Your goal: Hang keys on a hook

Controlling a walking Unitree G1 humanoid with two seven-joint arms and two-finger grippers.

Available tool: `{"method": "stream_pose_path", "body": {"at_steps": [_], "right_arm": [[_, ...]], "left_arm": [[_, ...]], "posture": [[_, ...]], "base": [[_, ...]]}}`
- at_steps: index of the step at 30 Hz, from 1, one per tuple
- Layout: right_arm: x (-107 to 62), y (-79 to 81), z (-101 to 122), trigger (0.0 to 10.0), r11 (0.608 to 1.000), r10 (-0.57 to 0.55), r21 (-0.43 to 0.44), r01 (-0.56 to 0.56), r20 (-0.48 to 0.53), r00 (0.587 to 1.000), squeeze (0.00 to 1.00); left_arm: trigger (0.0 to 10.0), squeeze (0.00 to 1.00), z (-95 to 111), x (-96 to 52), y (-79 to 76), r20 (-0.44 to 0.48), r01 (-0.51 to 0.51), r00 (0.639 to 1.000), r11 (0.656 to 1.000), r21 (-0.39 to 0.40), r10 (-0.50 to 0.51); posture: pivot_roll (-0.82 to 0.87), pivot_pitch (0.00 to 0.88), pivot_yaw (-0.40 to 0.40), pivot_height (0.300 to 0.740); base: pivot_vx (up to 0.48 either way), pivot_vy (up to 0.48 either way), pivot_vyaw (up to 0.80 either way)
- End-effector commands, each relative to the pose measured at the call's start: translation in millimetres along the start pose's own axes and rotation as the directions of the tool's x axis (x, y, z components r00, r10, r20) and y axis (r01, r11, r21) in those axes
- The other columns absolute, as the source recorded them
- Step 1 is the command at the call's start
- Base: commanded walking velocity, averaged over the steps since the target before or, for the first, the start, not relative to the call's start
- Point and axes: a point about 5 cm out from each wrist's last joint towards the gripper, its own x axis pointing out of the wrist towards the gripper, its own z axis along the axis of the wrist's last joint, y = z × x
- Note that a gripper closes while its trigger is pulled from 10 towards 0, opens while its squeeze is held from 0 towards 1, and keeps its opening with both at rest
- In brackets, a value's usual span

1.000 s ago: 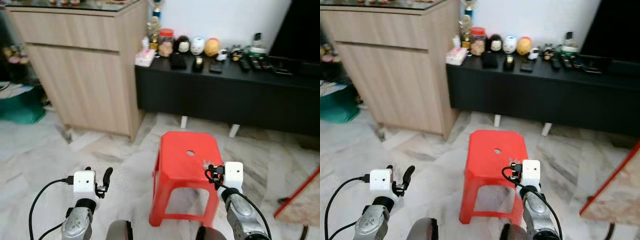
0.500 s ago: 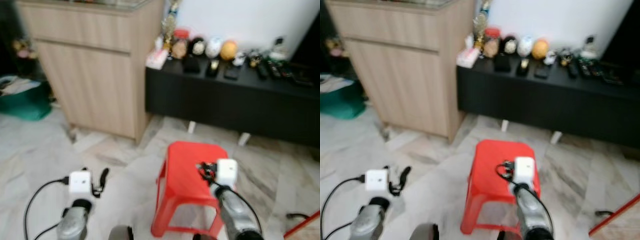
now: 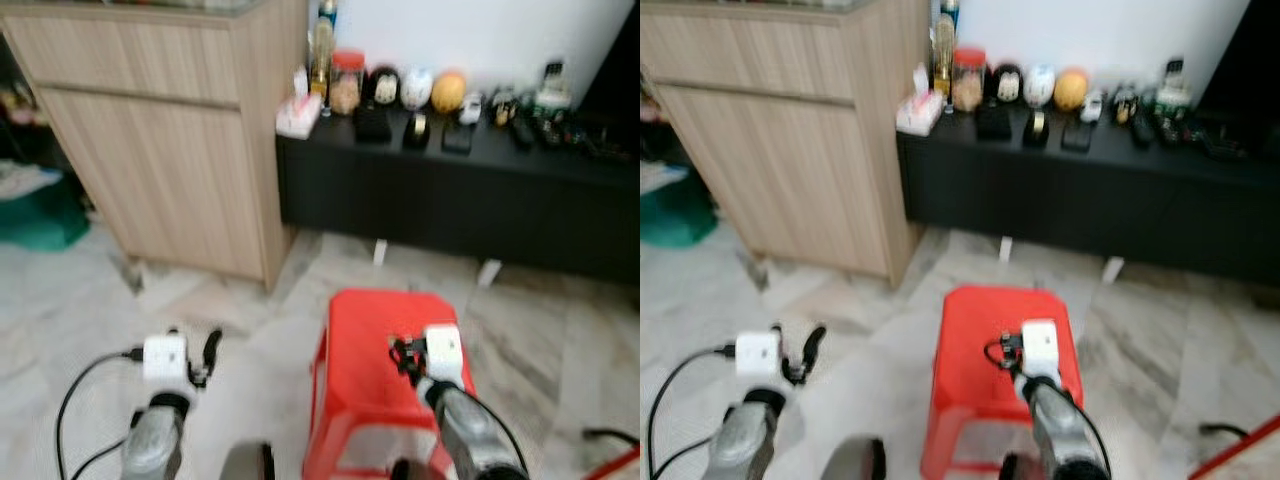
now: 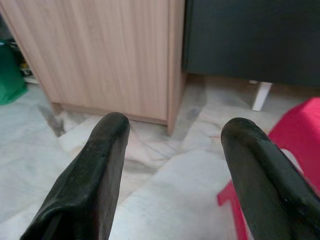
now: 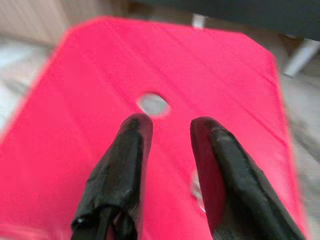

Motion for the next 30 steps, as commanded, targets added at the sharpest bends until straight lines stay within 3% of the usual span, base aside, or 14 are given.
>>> {"method": "stream_pose_path", "body": {"at_steps": [1, 2, 3, 11, 16, 17, 18, 19, 27, 30], "right_arm": [[-0.2, -2.4, -4, 10.0, 1.0, -0.015, -0.01, 0.015, -0.036, 0.999, 0.0], [-0.4, -3.7, -5, 10.0, 1.0, -0.016, -0.006, 0.016, -0.044, 0.999, 0.0], [-0.7, -6.0, -7, 10.0, 1.0, -0.023, 0.002, 0.023, -0.065, 0.998, 1.0], [1.4, -6.7, -8, 10.0, 1.0, -0.029, -0.008, 0.029, -0.104, 0.994, 1.0], [6.6, -3.0, 4, 10.0, 1.0, -0.022, -0.019, 0.021, -0.079, 0.997, 1.0], [7.7, -0.8, 5, 10.0, 0.999, -0.012, -0.031, 0.01, -0.086, 0.996, 0.8], [7.8, -0.4, 5, 10.0, 0.999, -0.01, -0.034, 0.007, -0.088, 0.996, 0.8], [8.9, 1.3, 8, 10.0, 0.999, 0.001, -0.05, -0.005, -0.08, 0.997, 0.0], [11.6, 2.8, 14, 10.0, 0.997, -0.01, -0.071, 0.005, -0.074, 0.997, 0.0], [12.4, 4.0, 15, 10.0, 0.997, -0.014, -0.073, 0.009, -0.071, 0.997, 0.0]], "left_arm": [[10.0, 0.0, -2, -1.1, 1.2, -0.013, 0.0, 1.0, 1.0, 0.007, 0.0], [10.0, 0.0, -2, -1.1, 0.8, -0.013, 0.001, 1.0, 1.0, 0.006, -0.001], [10.0, 0.0, -2, -1.0, 0.1, -0.015, 0.003, 1.0, 1.0, 0.007, -0.003], [10.0, 0.0, -3, -1.1, -1.3, -0.019, 0.008, 1.0, 1.0, 0.006, -0.008], [10.0, 0.0, 0, 0.7, -1.6, -0.013, 0.011, 1.0, 1.0, 0.004, -0.011], [10.0, 0.0, 0, 1.6, -1.9, -0.013, 0.016, 1.0, 1.0, 0.006, -0.016], [10.0, 0.0, 0, 1.7, -2.1, -0.013, 0.018, 1.0, 1.0, 0.007, -0.018], [10.0, 0.0, 1, 2.5, -2.4, -0.009, 0.022, 1.0, 1.0, 0.006, -0.022], [10.0, 0.0, 9, 4.2, 1.5, 0.017, 0.015, 1.0, 1.0, 0.011, -0.015], [10.0, 0.0, 21, 5.1, 4.0, 0.063, 0.004, 0.998, 1.0, 0.006, -0.005]], "posture": [[0.1, 0.0, -0.061, 0.606], [0.1, 0.0, -0.061, 0.606], [0.1, 0.0, -0.061, 0.606], [0.11, 0.0, -0.061, 0.606], [0.12, 0.0, -0.064, 0.606], [0.12, 0.0, -0.064, 0.606], [0.12, 0.0, -0.064, 0.606], [0.12, 0.0, -0.065, 0.606], [0.13, 0.004, -0.071, 0.606], [0.14, 0.023, -0.081, 0.606]], "base": [[0.0, 0.0, 0.0], [0.0, 0.0, 0.0], [0.0, 0.0, 0.0], [0.0, 0.0, 0.0], [0.0, 0.0, 0.0], [0.0, 0.0, 0.0], [0.0, 0.0, 0.0], [0.0, 0.0, 0.0], [0.0, 0.0, 0.0], [0.0, 0.0, 0.0]]}}
